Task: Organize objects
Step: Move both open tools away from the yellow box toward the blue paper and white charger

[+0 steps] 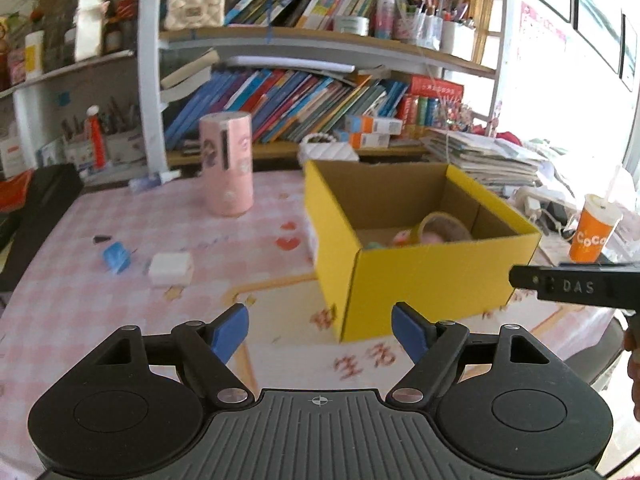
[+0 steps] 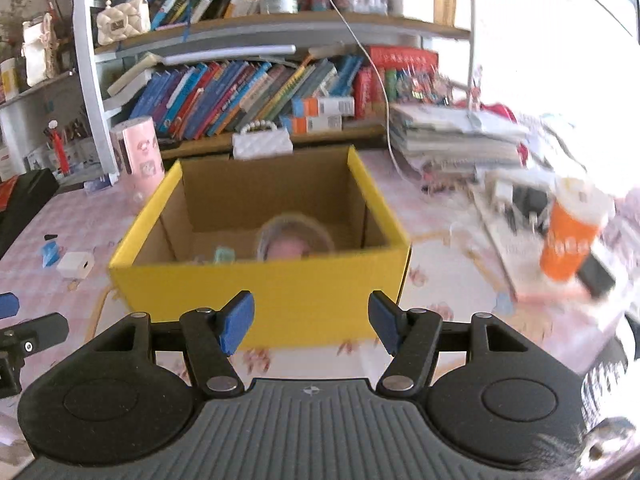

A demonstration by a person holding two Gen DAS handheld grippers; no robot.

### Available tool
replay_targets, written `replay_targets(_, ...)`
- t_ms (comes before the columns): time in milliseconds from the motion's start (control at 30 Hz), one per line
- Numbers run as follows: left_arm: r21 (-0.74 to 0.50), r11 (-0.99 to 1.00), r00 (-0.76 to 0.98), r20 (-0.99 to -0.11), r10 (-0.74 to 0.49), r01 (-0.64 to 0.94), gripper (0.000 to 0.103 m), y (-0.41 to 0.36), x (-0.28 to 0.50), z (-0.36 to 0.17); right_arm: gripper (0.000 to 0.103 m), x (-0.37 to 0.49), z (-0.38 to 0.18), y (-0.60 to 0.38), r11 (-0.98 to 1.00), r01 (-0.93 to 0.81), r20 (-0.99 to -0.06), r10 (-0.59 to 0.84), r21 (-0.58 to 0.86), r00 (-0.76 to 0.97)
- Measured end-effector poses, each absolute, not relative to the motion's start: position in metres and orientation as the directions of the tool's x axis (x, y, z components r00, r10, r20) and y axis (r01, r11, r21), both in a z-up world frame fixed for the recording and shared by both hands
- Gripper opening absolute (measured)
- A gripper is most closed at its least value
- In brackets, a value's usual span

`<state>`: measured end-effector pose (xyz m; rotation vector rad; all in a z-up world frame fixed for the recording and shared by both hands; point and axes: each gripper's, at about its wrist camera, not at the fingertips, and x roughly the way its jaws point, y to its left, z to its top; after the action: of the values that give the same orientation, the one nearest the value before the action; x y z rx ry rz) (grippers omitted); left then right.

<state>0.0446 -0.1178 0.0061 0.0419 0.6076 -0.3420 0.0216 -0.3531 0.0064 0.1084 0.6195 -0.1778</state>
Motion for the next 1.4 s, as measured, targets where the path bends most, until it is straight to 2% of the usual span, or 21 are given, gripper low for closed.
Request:
replay_targets(167, -0.042, 0.95, 0.757, -0.594, -0.272, 0.309, 0.081, -0.096, 0.031, -0.002, 0.064, 0.004, -0.007, -0.333, 0.972, 0.225, -0.632, -0.129, 0.073, 0.764)
replay_targets(233, -0.031, 0.954, 0.755, -0.603, -0.256, 0.299, 0.081, -0.089, 0.027, -0.004, 0.067, -0.001, -0.009, -0.325, 0.971, 0.229, -0.634, -0.131, 0.074, 0.762)
replay_targets(467, -0.024, 0.959, 0.742, -0.628, -0.234, 0.282, 0.082, -0.064, 0.014, -0.009, 0.069, -0.017, -0.017, -0.293, 0.975, 0.209, -0.654, -0.108, 0.079, 0.749)
replay_targets(833, -0.015, 0.974, 0.747, -0.638, -0.184, 0.226, 0.085, -0.016, -0.008, -0.01, 0.076, -0.029, -0.023, -0.23, 0.993, 0.091, -0.67, -0.02, 0.072, 0.742)
replay_targets(1400, -0.004, 0.997, 0.791, -0.609, -0.061, 0.074, 0.086, 0.063, -0.04, -0.002, 0.078, -0.031, -0.017, -0.143, 0.994, -0.087, -0.647, 0.112, 0.07, 0.754)
